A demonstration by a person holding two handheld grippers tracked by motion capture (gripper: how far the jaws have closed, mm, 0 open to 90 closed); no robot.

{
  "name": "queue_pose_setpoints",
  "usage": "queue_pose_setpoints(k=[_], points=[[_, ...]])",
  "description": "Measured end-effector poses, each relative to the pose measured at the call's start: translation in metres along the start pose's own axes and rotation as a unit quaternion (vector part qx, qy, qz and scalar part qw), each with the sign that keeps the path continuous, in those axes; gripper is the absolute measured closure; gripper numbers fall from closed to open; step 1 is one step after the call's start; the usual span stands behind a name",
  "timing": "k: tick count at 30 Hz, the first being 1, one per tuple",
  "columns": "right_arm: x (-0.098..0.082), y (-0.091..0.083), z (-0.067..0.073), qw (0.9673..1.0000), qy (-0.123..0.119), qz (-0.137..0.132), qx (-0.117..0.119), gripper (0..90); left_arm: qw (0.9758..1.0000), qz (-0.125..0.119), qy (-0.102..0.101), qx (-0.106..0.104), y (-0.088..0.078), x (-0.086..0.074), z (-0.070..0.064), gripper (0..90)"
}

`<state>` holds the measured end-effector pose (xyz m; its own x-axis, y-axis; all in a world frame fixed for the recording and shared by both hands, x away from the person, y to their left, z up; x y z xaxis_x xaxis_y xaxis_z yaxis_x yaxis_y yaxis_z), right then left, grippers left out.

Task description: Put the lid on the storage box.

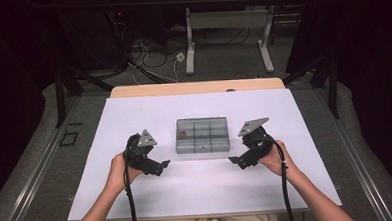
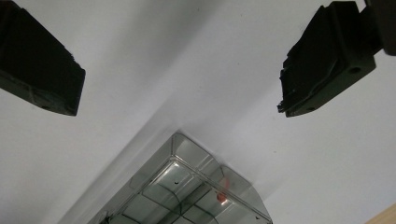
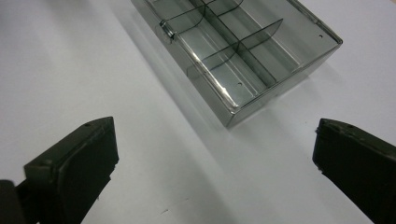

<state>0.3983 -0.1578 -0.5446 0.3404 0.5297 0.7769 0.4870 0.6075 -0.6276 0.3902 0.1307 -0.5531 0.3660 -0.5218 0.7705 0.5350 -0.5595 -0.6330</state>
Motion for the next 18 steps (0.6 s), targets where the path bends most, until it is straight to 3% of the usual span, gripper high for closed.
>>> queue_pose_setpoints(k=[6,18], points=[[-0.007,-0.008,0.007,1.0000,0.001,-0.003,0.001,0.0,0.9999,0.006,0.005,-0.012,-0.004,-0.009,-0.010,0.0],[-0.028,-0.021,0.015,0.9998,0.005,-0.011,-0.018,0.0,0.9997,0.008,0.010,-0.022,-0.012,-0.027,-0.026,0.0]])
Point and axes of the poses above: each handheld gripper's, and its own axes: y roughly forward along the jaws, x roughly out of its top, z roughly to its left, the point moved 8 cm from there along y, roughly forward along the jaws, and after that the axes turned 9 degrees about -z, right-handed, at the moved point
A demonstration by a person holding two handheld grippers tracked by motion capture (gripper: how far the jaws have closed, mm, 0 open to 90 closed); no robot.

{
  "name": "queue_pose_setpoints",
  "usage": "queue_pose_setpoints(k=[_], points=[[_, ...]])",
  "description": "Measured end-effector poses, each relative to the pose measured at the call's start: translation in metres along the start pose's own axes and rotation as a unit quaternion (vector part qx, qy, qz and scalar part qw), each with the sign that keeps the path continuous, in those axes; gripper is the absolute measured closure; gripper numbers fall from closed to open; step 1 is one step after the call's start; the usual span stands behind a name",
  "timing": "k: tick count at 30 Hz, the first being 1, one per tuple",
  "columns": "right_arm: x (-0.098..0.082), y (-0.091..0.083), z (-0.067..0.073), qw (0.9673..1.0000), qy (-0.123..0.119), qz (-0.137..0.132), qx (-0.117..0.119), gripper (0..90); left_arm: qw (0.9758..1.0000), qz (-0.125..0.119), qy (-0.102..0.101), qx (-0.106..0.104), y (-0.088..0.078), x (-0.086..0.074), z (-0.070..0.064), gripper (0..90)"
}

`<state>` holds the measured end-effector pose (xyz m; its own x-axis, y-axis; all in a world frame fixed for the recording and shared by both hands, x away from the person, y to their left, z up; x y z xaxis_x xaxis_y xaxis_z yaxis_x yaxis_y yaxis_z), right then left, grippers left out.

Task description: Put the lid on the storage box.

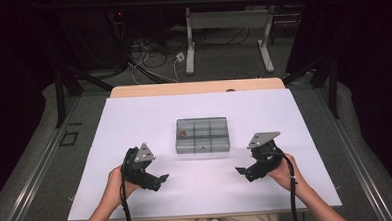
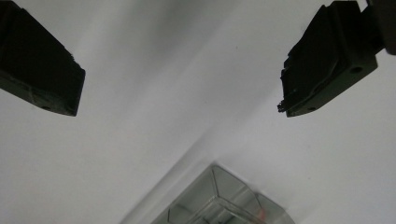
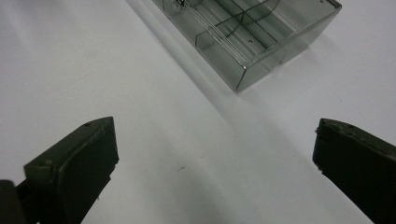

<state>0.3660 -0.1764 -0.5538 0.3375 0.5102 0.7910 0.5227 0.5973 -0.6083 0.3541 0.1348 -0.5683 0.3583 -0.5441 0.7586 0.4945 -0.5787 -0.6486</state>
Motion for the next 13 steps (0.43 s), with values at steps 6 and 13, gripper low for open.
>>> queue_pose_setpoints(k=[6,13], points=[[-0.014,-0.010,0.000,0.9998,0.013,-0.006,-0.011,0.0,1.0000,0.001,-0.001,0.003,-0.005,-0.011,-0.006,0.0],[-0.027,-0.018,0.007,0.9996,0.026,-0.005,-0.001,0.0,0.9999,0.001,-0.010,0.005,-0.010,-0.019,-0.006,0.0]])
Point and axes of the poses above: each handheld gripper's, and its own axes: y roughly forward along the jaws, x roughly out of its top, z roughly to its left, the point moved 8 cm from there along y, roughly forward along the jaws, and after that the axes turned 9 degrees about -z, right-handed, at the moved point
